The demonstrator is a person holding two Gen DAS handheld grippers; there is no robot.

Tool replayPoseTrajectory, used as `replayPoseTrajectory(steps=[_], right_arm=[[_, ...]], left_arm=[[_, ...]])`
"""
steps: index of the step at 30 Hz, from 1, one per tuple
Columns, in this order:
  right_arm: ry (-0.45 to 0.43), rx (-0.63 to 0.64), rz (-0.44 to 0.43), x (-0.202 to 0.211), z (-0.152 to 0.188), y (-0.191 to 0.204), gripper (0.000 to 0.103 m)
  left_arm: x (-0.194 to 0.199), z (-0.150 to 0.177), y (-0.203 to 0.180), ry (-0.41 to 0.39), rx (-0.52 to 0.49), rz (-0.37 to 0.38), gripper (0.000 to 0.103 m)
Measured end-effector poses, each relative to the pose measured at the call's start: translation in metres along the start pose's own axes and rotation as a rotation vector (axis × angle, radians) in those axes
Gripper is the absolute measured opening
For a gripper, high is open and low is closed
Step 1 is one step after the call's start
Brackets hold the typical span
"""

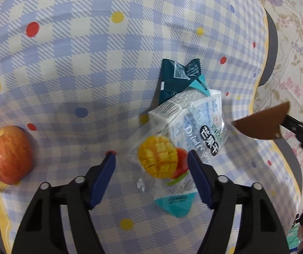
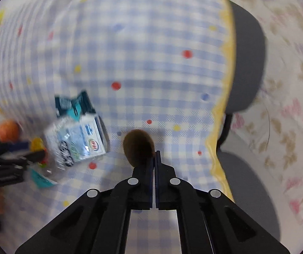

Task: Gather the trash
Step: 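Grasp the brown leather piece with the right gripper while the left gripper grasps the mango snack bag, then carry the leather piece and snack bag to the trash bin and release both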

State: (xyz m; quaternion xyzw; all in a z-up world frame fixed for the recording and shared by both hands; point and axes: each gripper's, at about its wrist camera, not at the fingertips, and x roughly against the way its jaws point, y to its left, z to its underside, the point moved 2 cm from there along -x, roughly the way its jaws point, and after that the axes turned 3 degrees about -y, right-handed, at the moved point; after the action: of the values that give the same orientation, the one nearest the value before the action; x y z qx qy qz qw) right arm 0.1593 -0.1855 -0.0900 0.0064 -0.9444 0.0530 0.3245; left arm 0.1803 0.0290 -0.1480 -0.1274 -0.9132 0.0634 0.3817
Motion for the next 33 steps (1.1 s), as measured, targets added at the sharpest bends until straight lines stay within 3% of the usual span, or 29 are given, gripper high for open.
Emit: replayPoseTrajectory(steps=[4,6,12,18,24,33], right_arm=[[0.002,-0.091,-0.04,0.025,0.009,-0.024,0.002],[0.006,-0.12,-0.059,0.037,0.015,-0.028,0.002],[-0.006,-0.166,-0.089,0.058,0.032,-0.037,0.002],[-0.043,-0.184,-0.106,0.088,0.042,-0.037,0.002],[-0.061,-0.212,-0.137,0.108,0.049,-0.037,0.002],[-0.082,-0.234,-0.157,0.141,0.063,-0.04,0.002]], left_arm=[[0.006,0.001,-0.006,0.005,0.018,0.083,0.044],[0.009,0.001,-0.019,0.009,0.013,0.147,0.027],[0.049,0.005,-0.065,-0.074,-0.096,0.187,0.009],[0.112,0.023,-0.091,-0.18,-0.19,0.123,0.007],[0.141,0.032,-0.096,-0.199,-0.177,0.098,0.007],[0.158,0.054,-0.124,-0.19,-0.226,0.123,0.007]])
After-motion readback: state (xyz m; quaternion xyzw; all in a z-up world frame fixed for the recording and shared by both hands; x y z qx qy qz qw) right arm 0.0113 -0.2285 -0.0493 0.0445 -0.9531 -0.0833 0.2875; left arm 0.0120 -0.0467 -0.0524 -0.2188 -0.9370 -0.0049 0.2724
